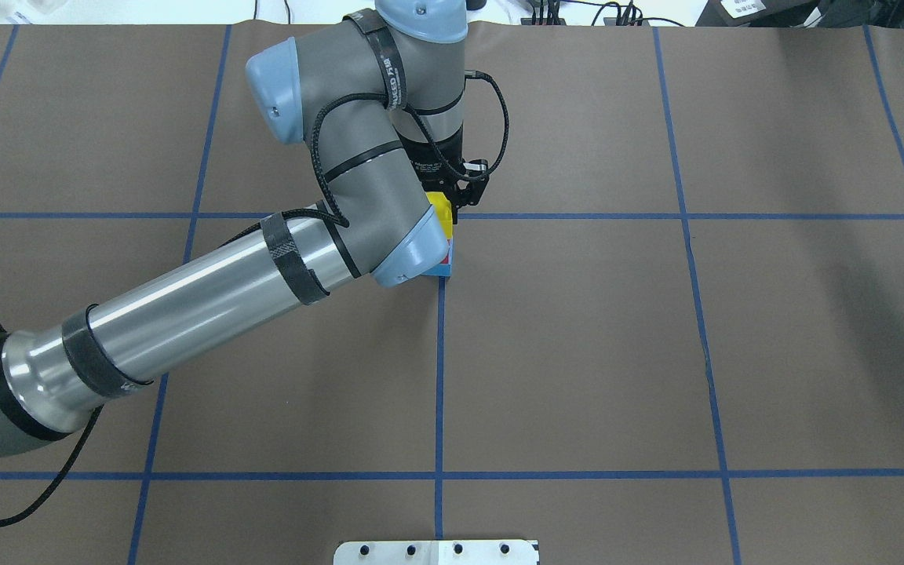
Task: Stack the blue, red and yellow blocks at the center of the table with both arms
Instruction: 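Carry the yellow block with the left gripper onto the red block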
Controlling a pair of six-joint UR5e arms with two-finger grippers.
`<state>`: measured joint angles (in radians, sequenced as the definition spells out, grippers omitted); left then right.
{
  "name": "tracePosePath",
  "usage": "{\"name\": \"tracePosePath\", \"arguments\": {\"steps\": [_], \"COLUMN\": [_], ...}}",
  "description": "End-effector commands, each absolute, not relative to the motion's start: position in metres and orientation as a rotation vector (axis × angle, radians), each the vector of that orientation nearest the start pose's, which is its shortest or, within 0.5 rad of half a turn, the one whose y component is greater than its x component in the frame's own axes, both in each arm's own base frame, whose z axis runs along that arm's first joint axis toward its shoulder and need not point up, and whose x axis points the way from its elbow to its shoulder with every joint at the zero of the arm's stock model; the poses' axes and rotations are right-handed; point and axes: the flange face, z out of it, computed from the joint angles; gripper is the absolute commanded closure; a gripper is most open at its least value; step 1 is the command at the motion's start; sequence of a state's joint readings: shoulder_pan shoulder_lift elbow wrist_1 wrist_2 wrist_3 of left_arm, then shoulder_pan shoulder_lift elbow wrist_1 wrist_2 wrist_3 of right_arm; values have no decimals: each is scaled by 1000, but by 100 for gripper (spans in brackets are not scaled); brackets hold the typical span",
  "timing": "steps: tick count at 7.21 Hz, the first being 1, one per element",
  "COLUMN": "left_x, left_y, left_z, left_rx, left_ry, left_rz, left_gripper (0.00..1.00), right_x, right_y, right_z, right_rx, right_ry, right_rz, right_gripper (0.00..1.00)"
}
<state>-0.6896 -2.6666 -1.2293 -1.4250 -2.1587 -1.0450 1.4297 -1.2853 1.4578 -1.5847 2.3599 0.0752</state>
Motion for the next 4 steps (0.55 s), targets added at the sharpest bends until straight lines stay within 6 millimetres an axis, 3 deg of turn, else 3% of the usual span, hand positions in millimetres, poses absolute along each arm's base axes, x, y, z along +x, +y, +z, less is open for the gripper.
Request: {"name": "tracePosePath", "arguments": {"steps": [1,4], "left_x": [562,562], "left_y": [-565,-564], "left_z": [100,103], "left_rx": [-132,-136], "left_ry": [809,805], "left_rz": [23,20], "left_gripper": [100,100], "right_x": [-25,-25], "right_y": [-619,-618], "right_z": [556,556], "right_rx": [65,65], "right_ry": [-800,-800], "right_rz": [-125,-125], "right_gripper": [1,1]}}
